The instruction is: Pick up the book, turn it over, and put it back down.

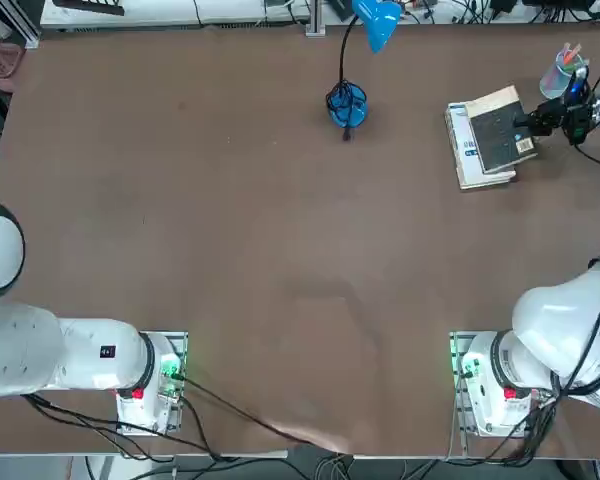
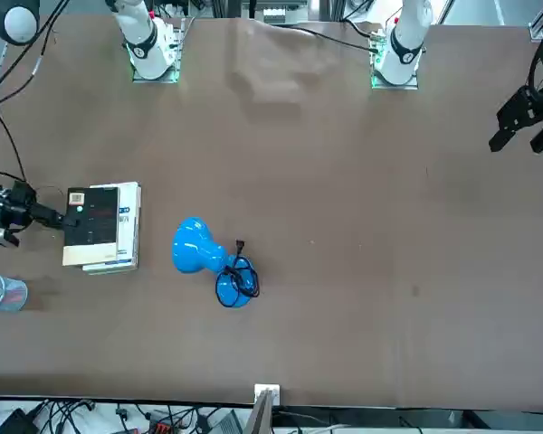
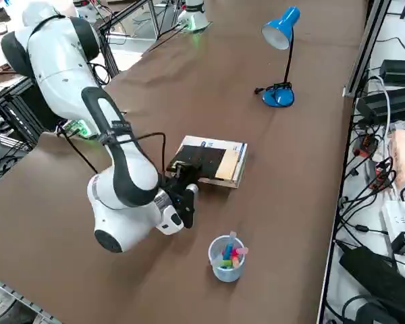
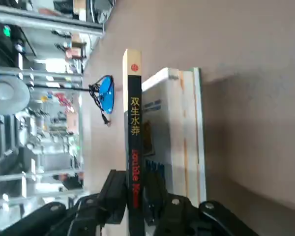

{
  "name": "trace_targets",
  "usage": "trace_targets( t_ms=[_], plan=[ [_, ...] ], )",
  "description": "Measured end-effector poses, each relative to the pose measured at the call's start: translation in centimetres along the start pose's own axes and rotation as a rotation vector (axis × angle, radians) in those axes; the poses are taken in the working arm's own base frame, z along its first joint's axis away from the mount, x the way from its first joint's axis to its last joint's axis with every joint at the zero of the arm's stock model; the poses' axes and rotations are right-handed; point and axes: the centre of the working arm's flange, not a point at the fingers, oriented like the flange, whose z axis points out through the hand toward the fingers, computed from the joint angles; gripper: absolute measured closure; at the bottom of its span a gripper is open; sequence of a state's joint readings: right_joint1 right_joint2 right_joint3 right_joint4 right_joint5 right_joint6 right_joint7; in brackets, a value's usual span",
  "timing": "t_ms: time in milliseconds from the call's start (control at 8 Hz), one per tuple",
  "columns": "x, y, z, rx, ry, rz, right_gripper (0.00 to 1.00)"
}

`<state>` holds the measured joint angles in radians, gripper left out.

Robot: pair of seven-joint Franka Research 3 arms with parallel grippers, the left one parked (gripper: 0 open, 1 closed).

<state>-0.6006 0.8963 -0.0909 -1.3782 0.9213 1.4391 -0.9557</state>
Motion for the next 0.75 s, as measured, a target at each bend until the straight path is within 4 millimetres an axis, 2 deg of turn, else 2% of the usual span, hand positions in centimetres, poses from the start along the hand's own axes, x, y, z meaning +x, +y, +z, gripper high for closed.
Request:
trace_targets(
  t_ms=[125,250,375,500,625,750],
  plan=[
    [1.0,-2.3,-1.6,-0.062,-0.037,-0.043,0.85],
    [2.2,-5.7,-3.2,-0.151,-0.085,-0.096,0.85],
    [3.6,-10.1,-4.4,-0.277,-0.148,-0.150,0.85],
    [5.0,-15.5,-4.9,-0.434,-0.214,-0.193,0.85],
    [6.4,-21.3,-4.3,-0.601,-0.280,-0.229,0.85],
    [7.6,-27.2,-2.4,-0.773,-0.341,-0.252,0.85]
  ],
)
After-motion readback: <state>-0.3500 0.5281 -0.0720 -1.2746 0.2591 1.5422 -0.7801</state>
